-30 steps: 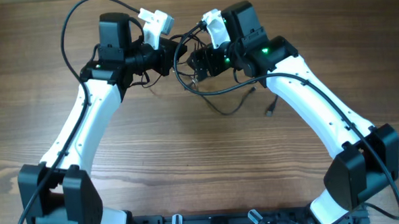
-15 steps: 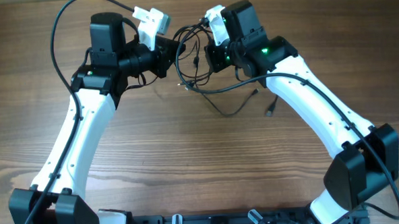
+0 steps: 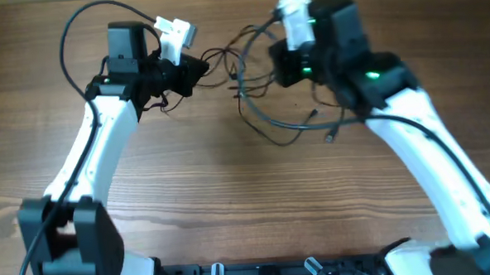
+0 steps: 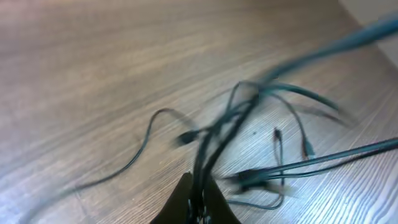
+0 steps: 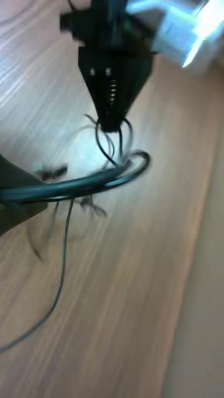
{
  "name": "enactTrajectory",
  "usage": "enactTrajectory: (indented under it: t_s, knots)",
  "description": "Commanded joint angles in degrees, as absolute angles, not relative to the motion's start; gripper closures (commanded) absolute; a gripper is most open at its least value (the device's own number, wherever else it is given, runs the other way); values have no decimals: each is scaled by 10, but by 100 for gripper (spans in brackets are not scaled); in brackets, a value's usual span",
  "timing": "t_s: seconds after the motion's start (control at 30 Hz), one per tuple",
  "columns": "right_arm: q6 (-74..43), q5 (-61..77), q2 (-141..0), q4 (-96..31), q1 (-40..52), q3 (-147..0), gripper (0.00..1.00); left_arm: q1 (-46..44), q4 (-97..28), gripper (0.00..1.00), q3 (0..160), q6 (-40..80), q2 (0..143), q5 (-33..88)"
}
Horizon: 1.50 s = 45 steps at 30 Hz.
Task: Untangle cables
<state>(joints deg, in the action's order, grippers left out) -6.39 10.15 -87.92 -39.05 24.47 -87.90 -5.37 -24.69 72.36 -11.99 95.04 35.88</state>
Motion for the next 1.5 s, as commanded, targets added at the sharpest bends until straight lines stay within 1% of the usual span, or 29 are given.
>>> enactTrajectory:
  t_s: [0.0,0.07,0.13,0.27,0.5,0.63,0.77,0.87,1.1,1.3,1.47]
  knots:
    - [-75,67,-859,-418,190,-884,96,-34,-250,96,722,-149,976,353]
    - [-77,54,-859,-433,157,-884,96,-21,-247,96,722,-149,976,352]
    - [-77,35,-859,-442,112,-884,96,9,-254,96,722,-148,975,326]
    - [-77,32,-859,-455,42,-884,96,67,-261,96,722,-145,975,325]
    - [-78,19,-859,-479,-31,-884,96,133,-267,96,722,-130,975,355]
    - [-76,39,-859,-490,-32,-884,96,135,-266,96,722,-128,975,393]
    - [-76,75,-859,-490,-31,-884,96,123,-267,96,722,-128,975,399]
    - [-76,104,-859,-492,-30,-884,96,110,-267,96,722,-128,975,400]
    - [-75,104,-859,-496,-8,-884,96,60,-266,96,722,-129,973,411]
    - [-28,103,-884,-449,29,-884,96,23,-265,96,722,-128,956,420]
    - [-30,99,-956,-387,47,-884,96,7,-276,96,722,-116,943,424]
